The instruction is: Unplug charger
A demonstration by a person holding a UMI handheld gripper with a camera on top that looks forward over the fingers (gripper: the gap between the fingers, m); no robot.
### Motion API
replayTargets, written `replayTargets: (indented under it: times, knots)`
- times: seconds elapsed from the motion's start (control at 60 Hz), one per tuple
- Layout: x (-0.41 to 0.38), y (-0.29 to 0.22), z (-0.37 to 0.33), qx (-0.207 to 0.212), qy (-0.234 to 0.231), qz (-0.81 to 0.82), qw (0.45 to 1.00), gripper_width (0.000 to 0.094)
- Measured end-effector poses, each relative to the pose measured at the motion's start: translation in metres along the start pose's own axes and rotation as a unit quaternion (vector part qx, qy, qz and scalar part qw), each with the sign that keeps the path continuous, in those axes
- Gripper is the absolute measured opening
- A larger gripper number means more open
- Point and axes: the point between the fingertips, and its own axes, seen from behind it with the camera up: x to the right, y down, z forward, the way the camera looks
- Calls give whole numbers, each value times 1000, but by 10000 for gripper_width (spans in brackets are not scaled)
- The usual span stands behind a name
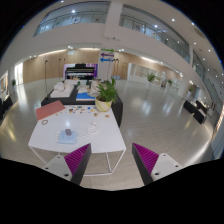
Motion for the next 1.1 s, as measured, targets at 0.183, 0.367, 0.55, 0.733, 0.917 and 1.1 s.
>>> replayTargets:
  times: [0.183,0.367,0.55,0.733,0.917,1.1]
  knots:
    - [-39,11,13,0,-41,-10,999,850]
    - [-110,32,56,9,-83,-10,996,854]
    - [-179,57,105,29,-118,-17,992,855]
    - [-247,71,170,72,-153,-16,985,855]
    - [-294,70,247,98,-154,-15,983,854]
    - [-311,52,320,124,-131,-3,984,860]
